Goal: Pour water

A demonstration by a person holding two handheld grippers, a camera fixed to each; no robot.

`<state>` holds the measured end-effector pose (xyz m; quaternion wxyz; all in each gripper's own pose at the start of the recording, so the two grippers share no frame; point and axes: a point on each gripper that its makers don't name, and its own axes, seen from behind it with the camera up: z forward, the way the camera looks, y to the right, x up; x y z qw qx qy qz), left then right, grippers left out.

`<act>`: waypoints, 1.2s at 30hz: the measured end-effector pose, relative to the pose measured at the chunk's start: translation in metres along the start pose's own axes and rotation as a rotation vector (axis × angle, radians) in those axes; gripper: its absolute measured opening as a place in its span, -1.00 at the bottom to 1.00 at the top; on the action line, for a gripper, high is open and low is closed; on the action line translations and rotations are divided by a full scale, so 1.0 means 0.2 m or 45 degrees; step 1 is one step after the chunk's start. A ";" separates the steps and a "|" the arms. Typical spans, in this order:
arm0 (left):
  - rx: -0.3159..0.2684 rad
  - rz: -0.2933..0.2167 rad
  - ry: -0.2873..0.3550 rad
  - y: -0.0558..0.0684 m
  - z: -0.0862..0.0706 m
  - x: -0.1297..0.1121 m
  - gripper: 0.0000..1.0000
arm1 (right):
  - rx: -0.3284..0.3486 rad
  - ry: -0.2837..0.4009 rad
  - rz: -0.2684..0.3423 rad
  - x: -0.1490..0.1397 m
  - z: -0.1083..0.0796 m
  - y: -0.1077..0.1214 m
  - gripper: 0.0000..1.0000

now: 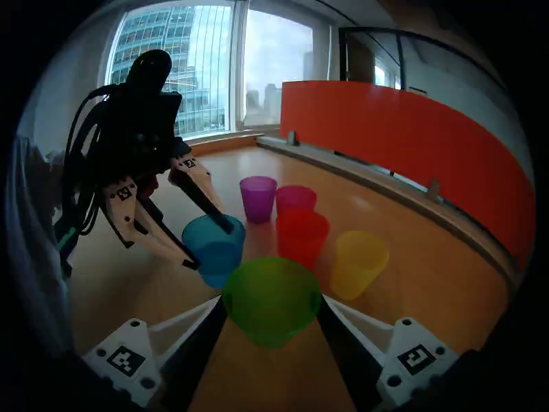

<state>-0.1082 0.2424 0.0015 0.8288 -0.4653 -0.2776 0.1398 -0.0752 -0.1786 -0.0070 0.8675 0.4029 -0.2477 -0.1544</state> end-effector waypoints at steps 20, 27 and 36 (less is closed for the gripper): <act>0.107 -0.011 0.282 0.00 -0.37 0.30 0.77 | -0.027 0.144 -0.034 0.27 -0.19 -0.07 0.84; 0.151 -0.004 0.365 -0.02 -0.50 0.38 0.76 | -0.039 0.235 -0.008 0.40 -0.28 -0.07 0.85; 0.190 -0.016 0.478 -0.06 -0.62 0.48 0.76 | -0.078 0.351 -0.002 0.57 -0.38 -0.03 0.85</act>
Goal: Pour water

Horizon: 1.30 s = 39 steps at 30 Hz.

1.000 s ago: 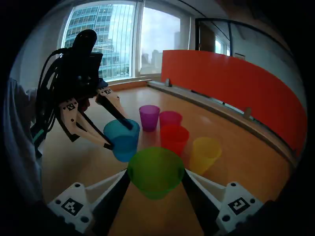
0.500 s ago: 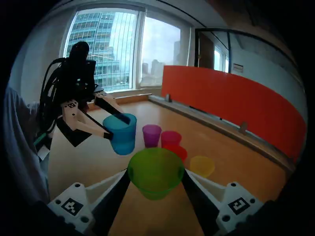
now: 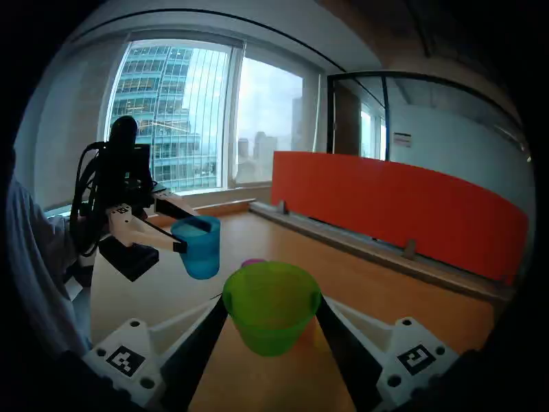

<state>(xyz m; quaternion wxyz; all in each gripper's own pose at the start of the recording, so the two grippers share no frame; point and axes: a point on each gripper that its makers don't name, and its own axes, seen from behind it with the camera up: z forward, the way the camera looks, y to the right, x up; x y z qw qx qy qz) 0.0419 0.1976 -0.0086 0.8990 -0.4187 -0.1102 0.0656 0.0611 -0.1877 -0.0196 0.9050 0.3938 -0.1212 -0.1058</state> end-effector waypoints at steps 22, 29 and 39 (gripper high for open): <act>0.020 -0.002 0.160 0.03 -0.05 0.20 0.76 | -0.022 0.178 -0.026 0.25 -0.01 0.03 0.86; 0.060 0.049 0.179 -0.04 -0.04 0.26 0.76 | 0.000 0.190 -0.063 0.27 -0.01 0.00 0.85; 0.101 0.145 0.220 -0.04 -0.07 0.41 0.76 | 0.047 0.210 -0.081 0.29 0.03 -0.08 0.84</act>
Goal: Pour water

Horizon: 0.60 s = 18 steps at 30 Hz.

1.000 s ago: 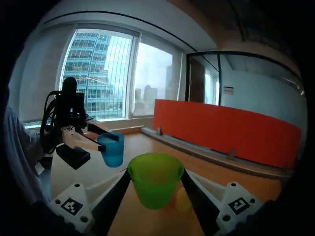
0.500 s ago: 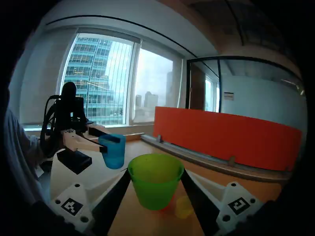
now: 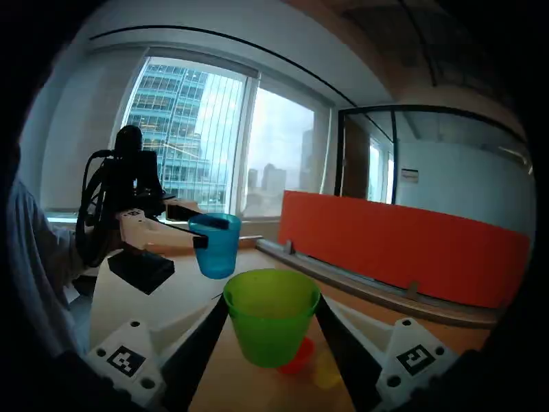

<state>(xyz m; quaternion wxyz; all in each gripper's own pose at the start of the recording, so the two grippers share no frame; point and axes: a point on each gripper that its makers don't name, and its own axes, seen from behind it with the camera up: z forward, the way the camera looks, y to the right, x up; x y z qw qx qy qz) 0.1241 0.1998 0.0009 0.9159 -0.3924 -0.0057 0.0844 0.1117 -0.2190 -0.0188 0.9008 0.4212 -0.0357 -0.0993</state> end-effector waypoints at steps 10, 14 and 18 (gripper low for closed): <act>0.039 0.152 0.012 -0.03 0.02 0.13 0.76 | 0.045 0.025 0.021 0.00 0.05 -0.06 0.83; 0.064 0.215 0.016 -0.05 0.03 0.17 0.76 | 0.065 0.028 0.028 -0.01 0.06 -0.09 0.83; 0.074 0.278 0.015 -0.06 0.04 0.22 0.76 | 0.087 0.026 0.033 -0.03 0.08 -0.11 0.83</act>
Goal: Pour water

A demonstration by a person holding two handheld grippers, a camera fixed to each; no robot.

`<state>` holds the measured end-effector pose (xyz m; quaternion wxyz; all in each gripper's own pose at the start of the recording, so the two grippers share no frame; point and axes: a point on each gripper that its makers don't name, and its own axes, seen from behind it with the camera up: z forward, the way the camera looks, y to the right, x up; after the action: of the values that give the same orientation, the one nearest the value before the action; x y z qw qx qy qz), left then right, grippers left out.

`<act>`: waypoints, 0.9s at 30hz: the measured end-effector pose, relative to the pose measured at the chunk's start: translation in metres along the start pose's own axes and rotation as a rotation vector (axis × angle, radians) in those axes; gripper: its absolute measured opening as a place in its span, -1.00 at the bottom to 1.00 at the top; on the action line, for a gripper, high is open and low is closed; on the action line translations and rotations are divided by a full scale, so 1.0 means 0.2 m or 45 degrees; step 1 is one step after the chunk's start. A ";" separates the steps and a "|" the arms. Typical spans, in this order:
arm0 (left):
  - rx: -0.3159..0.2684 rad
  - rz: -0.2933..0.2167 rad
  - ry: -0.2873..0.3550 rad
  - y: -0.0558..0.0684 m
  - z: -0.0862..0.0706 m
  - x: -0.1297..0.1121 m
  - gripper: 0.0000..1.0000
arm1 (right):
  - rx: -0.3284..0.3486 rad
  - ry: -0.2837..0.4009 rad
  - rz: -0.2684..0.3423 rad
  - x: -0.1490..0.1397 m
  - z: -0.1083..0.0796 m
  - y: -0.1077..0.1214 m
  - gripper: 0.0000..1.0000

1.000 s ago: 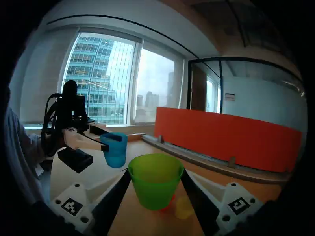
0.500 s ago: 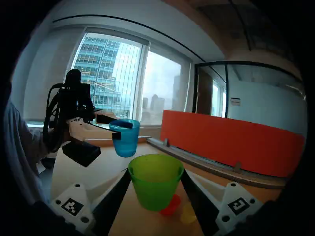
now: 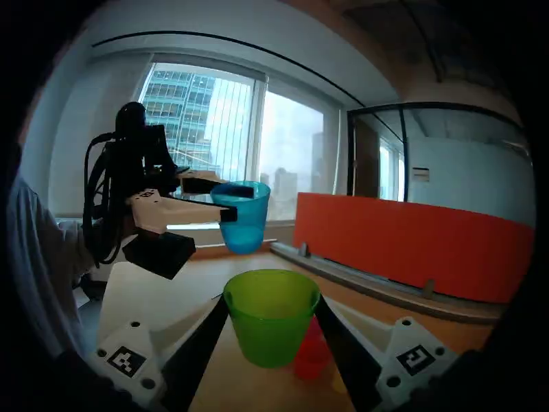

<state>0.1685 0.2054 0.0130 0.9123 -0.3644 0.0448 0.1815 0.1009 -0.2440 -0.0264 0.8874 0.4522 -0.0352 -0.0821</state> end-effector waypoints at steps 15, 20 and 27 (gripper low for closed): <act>0.021 0.229 0.023 0.00 0.05 0.16 0.76 | 0.070 -0.006 0.018 -0.05 0.08 -0.10 0.83; 0.022 0.322 0.027 0.02 0.07 0.21 0.76 | 0.092 -0.006 0.022 -0.06 0.10 -0.13 0.83; 0.036 0.447 0.027 0.03 0.08 0.26 0.76 | 0.118 -0.005 0.027 -0.07 0.12 -0.16 0.83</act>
<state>0.2145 0.2359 0.0101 0.8711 -0.3402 0.1197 0.3335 0.0801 -0.2800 -0.0383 0.8663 0.4921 -0.0457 -0.0719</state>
